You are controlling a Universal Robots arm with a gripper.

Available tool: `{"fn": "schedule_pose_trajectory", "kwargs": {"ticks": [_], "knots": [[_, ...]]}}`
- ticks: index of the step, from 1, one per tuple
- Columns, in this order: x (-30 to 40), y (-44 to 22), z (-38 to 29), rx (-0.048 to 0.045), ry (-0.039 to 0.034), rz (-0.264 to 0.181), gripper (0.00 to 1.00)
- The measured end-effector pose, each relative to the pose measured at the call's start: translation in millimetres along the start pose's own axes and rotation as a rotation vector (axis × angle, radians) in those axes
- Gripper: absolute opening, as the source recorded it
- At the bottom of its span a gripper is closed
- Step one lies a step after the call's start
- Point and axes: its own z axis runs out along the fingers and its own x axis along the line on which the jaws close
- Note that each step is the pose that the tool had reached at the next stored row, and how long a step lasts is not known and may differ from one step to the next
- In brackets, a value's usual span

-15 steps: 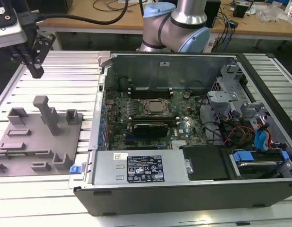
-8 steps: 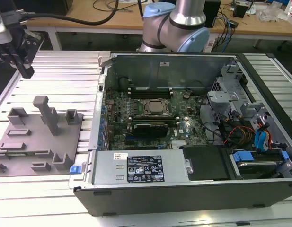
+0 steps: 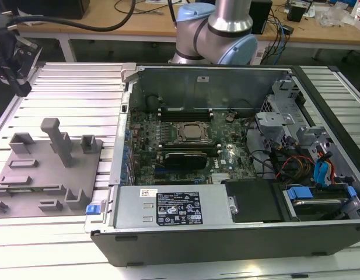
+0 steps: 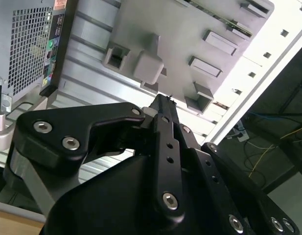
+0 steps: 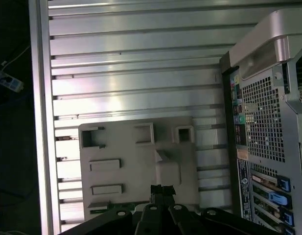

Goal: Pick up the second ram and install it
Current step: 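Reach for the second ram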

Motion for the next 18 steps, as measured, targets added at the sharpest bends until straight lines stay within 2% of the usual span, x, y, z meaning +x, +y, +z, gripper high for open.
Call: {"fn": "schedule_pose_trajectory", "kwargs": {"ticks": [18], "knots": [[41.7,-3.2,-0.9,-0.0001,-0.0001,0.0,0.11]]}}
